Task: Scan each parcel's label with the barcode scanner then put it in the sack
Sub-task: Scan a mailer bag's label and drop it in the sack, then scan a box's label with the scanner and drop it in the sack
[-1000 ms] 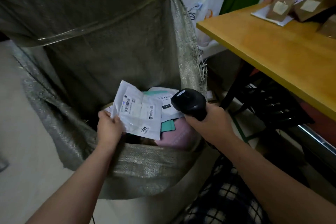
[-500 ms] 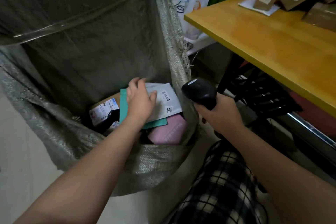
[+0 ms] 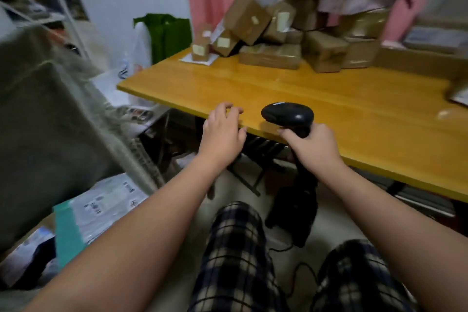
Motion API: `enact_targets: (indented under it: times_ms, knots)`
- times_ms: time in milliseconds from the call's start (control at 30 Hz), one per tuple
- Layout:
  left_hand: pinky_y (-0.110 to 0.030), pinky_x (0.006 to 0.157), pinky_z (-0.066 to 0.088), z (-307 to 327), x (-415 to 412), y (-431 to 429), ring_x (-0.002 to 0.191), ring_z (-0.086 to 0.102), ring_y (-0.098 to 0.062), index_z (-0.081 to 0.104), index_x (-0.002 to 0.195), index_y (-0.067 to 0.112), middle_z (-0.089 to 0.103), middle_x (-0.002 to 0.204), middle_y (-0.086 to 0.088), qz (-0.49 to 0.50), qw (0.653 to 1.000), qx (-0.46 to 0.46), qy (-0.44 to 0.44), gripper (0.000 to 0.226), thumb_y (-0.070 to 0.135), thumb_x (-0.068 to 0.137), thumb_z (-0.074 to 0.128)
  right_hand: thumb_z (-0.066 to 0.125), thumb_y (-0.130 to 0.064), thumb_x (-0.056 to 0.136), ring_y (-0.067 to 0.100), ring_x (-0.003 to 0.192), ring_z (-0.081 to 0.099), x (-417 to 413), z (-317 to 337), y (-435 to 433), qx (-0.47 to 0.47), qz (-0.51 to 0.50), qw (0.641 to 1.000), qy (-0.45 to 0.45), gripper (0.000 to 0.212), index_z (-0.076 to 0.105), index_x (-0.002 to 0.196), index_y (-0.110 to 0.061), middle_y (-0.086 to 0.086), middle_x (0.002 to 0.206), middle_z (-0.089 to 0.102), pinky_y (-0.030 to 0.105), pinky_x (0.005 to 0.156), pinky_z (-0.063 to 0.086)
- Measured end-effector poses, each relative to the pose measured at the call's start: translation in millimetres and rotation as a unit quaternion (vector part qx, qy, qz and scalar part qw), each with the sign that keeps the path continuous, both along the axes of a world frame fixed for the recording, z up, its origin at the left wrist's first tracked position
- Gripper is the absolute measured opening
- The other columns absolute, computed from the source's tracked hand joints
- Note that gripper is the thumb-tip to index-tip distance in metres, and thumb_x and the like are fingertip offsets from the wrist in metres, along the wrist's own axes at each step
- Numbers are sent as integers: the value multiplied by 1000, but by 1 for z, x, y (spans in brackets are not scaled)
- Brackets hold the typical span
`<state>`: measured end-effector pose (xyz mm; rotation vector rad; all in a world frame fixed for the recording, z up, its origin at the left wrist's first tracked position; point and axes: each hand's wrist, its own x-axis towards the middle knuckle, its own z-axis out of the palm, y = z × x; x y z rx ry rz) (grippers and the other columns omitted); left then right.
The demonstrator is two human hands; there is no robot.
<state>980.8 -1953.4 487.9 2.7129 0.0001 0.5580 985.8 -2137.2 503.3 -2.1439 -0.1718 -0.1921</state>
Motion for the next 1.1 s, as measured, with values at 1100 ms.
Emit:
enact_targets:
  times_ms: [1100]
  knots:
    - [-50,101,36,55,257,-500,132,30,-39,33,143,28,19,153,-14,-236,963,79,99,81,78,79,43,66,-41,86,27,70,64,108,23,-412,84,-422,902,-35,29,62,78,-14,10,70,66,40,67,52]
